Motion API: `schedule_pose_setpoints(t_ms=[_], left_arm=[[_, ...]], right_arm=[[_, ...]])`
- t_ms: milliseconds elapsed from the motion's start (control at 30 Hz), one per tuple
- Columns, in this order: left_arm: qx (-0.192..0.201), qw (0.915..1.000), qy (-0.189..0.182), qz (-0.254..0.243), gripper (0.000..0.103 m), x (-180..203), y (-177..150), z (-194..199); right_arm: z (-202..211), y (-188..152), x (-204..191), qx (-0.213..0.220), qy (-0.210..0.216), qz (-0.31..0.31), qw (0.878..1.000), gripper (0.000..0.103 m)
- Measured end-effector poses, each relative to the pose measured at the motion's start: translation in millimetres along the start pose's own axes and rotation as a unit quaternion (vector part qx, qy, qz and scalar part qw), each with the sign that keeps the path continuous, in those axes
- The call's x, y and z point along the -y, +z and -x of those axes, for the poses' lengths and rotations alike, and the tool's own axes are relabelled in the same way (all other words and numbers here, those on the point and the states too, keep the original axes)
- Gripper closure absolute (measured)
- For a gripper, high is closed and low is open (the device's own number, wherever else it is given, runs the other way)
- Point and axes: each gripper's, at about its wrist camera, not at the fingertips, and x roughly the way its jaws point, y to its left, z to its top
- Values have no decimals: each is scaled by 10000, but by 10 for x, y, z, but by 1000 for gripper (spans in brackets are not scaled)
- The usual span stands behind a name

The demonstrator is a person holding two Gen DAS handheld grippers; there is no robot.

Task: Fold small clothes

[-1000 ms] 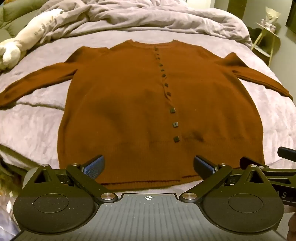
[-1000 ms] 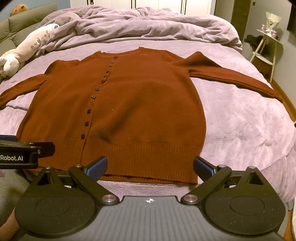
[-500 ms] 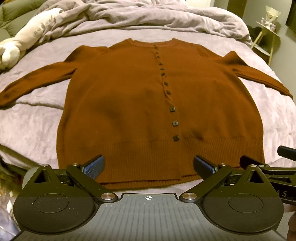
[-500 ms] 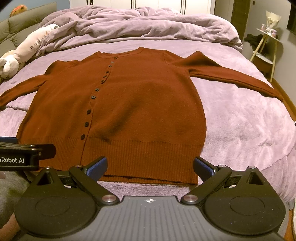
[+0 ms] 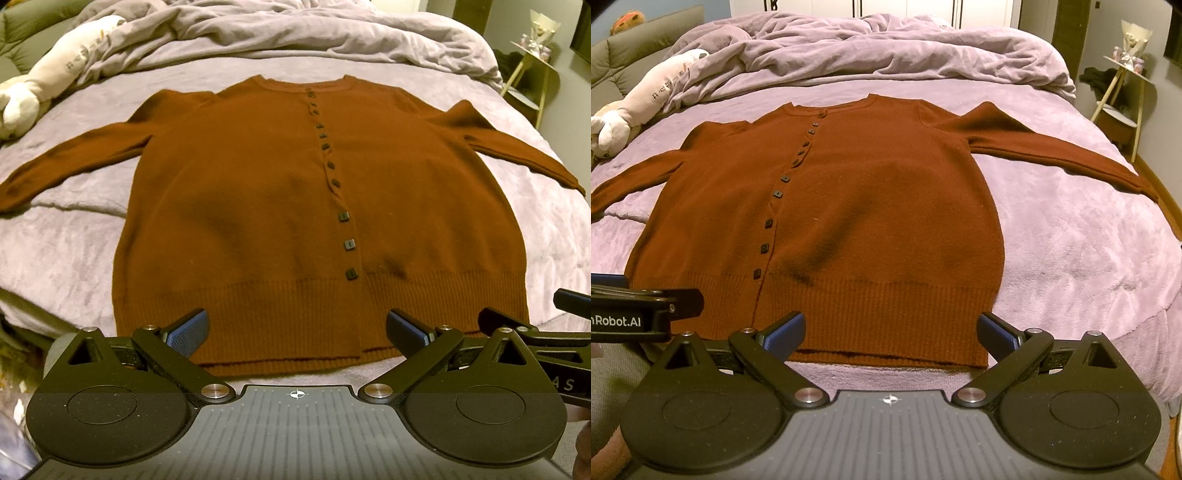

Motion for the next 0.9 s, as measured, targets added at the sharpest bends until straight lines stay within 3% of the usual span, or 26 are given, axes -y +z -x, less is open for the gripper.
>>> schedule_pose_setpoints(t_ms=[900], left_arm=[[-61,10000,37,-21,0,1,-31,-45]], right_arm=[[-7,-15,18,41,59,-77,9999,4]])
